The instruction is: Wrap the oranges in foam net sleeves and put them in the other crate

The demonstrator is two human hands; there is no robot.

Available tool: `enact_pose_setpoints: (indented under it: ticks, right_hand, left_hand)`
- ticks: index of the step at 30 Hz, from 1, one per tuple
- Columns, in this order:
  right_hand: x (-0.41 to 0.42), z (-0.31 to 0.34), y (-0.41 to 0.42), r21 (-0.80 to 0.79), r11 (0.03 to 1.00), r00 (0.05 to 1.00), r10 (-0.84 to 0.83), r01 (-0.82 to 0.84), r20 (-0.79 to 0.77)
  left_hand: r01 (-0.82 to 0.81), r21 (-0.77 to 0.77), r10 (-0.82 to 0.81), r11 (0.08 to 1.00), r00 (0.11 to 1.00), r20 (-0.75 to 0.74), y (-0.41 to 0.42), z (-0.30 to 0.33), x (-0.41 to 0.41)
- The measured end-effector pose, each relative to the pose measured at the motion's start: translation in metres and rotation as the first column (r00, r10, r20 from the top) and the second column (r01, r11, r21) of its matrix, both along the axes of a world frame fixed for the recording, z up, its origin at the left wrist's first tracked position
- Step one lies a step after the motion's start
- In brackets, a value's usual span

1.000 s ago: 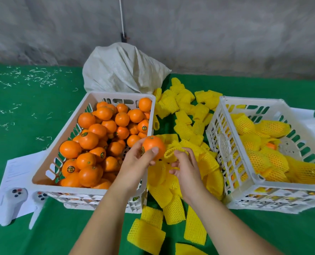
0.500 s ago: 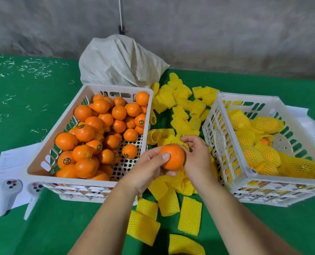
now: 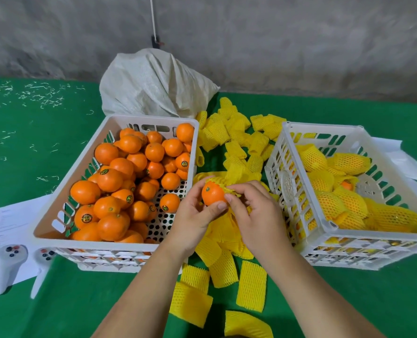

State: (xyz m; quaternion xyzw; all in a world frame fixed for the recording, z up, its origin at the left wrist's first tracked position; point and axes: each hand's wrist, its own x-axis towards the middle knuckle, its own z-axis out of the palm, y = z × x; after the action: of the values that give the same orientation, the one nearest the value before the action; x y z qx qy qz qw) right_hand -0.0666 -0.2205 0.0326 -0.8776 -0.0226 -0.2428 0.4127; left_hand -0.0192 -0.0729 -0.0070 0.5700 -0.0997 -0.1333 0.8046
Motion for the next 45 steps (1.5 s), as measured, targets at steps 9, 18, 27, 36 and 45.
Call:
enact_pose_setpoints:
  ticks: [9, 18, 27, 36, 45]
  right_hand:
    - [0.014, 0.014, -0.003, -0.057, 0.998, 0.999, -0.024, 0.022, -0.039]
    - [0.000, 0.023, 0.019, -0.322, 0.931, 0.985, 0.173, -0.172, -0.025]
    - [-0.003, 0.005, 0.012, -0.127, 0.984, 0.988, 0.109, -0.122, -0.106]
    - [0.010, 0.001, 0.015, 0.475, 0.880, 0.914, 0.195, -0.004, -0.354]
    - [0.019, -0.012, 0.016, 0.440, 0.888, 0.839, 0.339, -0.135, -0.426]
  left_hand:
    - [0.150, 0.060, -0.149, 0.987, 0.989, -0.011, 0.002, -0.008, 0.000]
    - [-0.171, 0.116, 0.167, 0.978, 0.985, 0.050, -0.007, -0.010, 0.009]
    - [-0.155, 0.061, 0.152, 0.986, 0.988, 0.039, 0.000, -0.014, 0.007]
    - [-0.126, 0.083, 0.115, 0.989, 0.985, 0.132, -0.001, -0.010, 0.002]
    - [-0.073, 0.139, 0.057, 0.988, 0.992, 0.116, 0.000, -0.010, 0.000]
